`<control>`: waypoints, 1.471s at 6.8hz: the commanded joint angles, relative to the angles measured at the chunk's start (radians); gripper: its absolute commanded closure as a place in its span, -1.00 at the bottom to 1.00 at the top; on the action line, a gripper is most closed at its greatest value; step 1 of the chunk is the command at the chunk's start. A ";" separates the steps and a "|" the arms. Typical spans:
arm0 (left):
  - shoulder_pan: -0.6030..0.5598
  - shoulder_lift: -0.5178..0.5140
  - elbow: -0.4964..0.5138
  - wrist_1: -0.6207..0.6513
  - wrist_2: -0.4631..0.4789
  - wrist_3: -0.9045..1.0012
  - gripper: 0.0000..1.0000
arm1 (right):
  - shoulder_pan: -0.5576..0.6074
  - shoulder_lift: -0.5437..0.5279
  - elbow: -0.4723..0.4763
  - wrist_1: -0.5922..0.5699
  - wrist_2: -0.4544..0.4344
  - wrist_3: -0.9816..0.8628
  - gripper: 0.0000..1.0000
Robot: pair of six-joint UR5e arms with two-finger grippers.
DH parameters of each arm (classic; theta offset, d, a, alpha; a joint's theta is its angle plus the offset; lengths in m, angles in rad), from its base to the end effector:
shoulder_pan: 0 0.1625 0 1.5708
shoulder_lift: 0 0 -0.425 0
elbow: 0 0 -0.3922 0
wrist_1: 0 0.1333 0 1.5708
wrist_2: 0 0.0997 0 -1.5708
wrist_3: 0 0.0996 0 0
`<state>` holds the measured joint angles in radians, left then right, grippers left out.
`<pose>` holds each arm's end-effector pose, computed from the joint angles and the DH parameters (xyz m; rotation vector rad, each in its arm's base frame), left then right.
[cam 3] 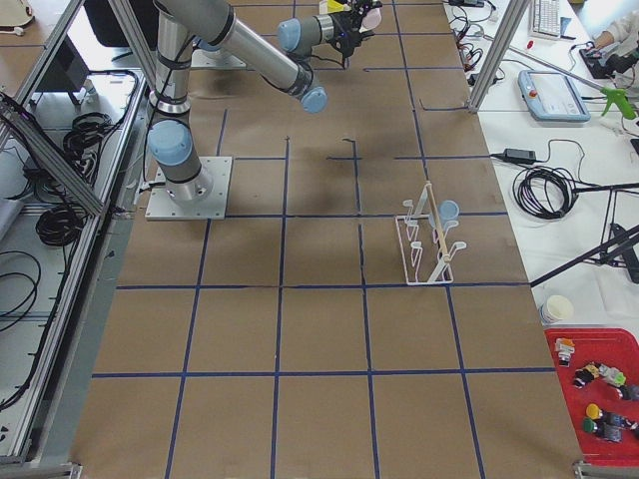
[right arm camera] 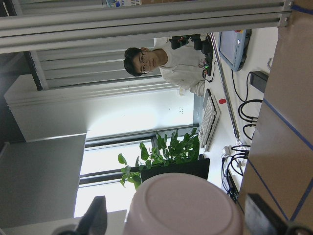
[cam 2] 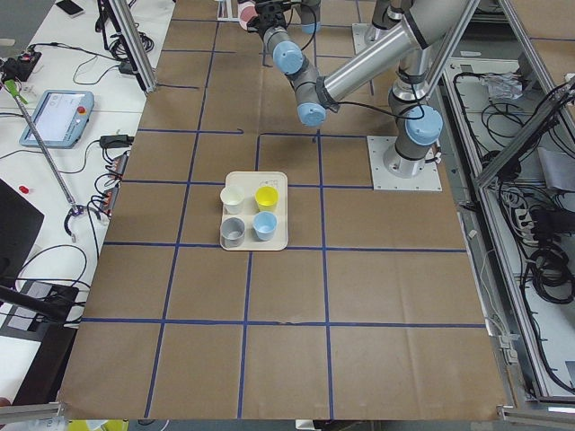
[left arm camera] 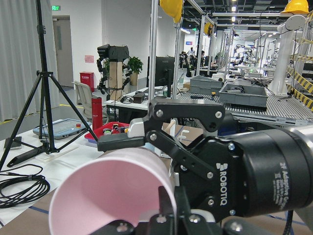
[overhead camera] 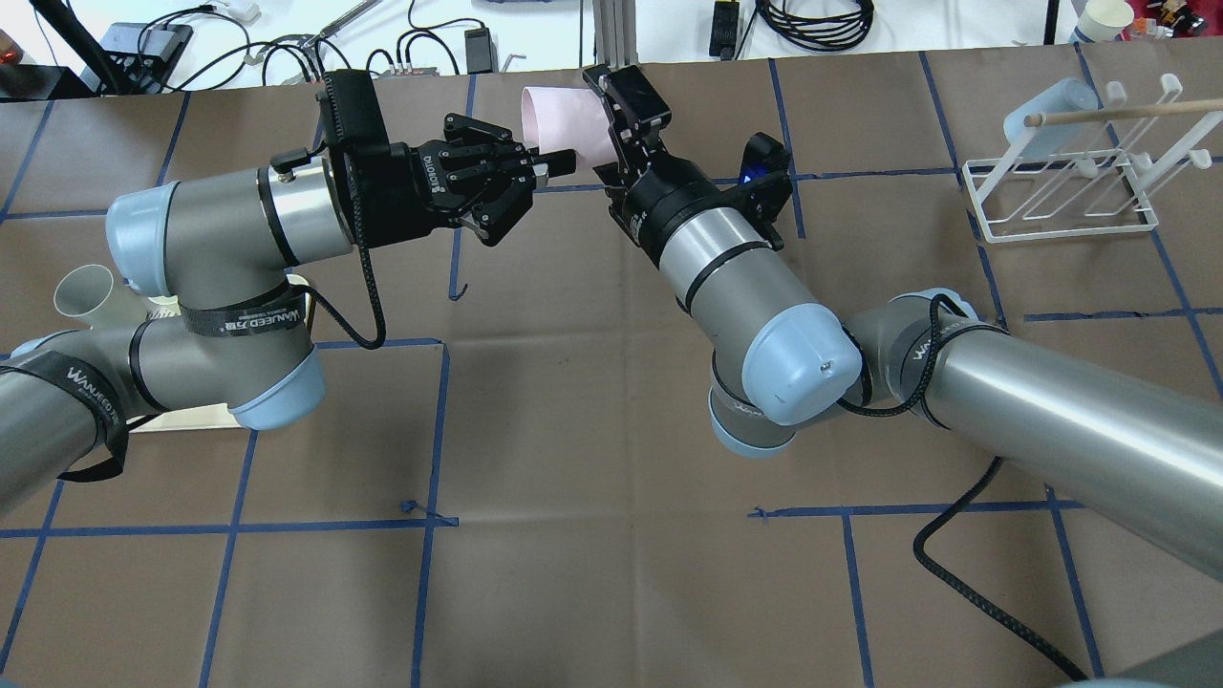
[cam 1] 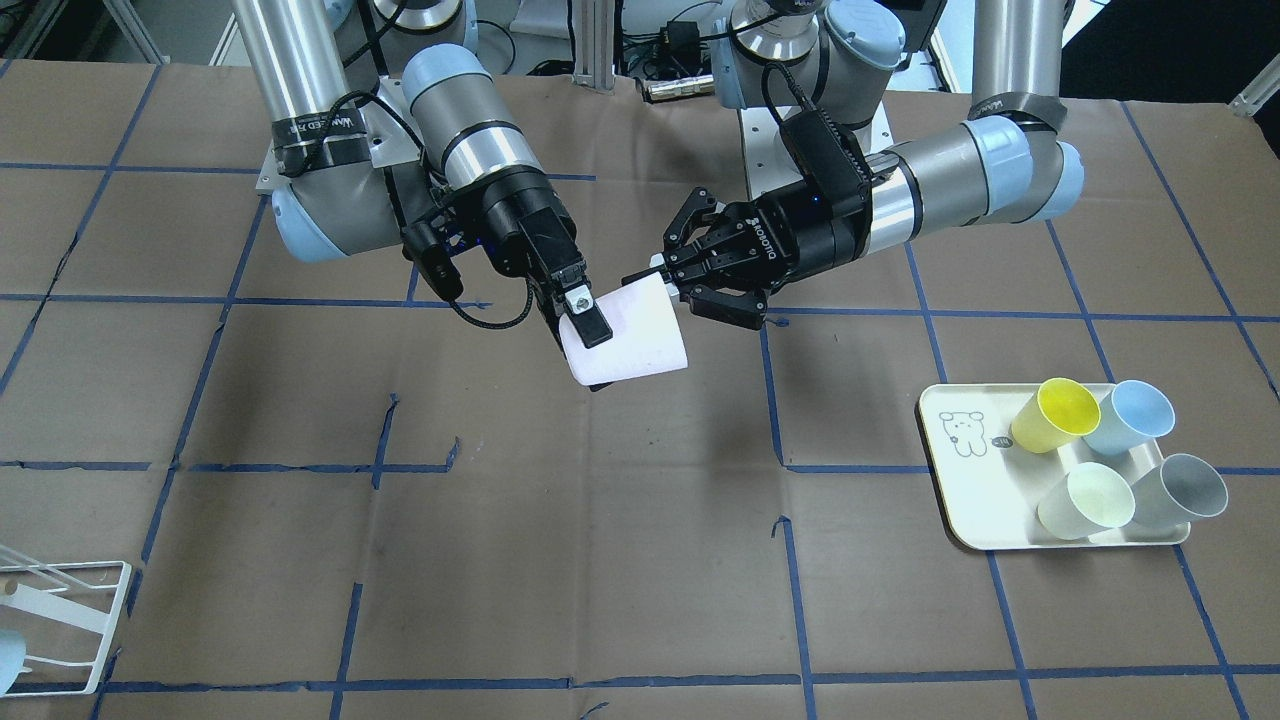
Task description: Transfer IKEA cup to right arm and place on rack
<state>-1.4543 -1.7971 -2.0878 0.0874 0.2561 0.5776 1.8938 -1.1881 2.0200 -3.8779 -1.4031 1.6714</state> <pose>-0.1741 -0.4885 0.3749 -1.0769 -1.5957 1.3055 0.3104 -0.4551 0.3567 0.9667 1.4191 -0.7234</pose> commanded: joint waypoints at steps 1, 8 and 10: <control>0.000 0.001 0.002 -0.002 0.000 -0.010 1.00 | 0.004 -0.008 -0.001 0.000 0.006 0.021 -1.00; 0.000 0.002 0.002 -0.002 0.000 -0.010 1.00 | 0.004 -0.007 -0.001 0.000 0.004 0.019 -0.59; 0.000 0.004 0.002 -0.002 0.000 -0.010 1.00 | 0.004 -0.007 -0.003 0.000 0.006 0.021 -0.39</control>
<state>-1.4542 -1.7935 -2.0861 0.0860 0.2563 0.5676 1.8976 -1.1949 2.0184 -3.8778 -1.3987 1.6907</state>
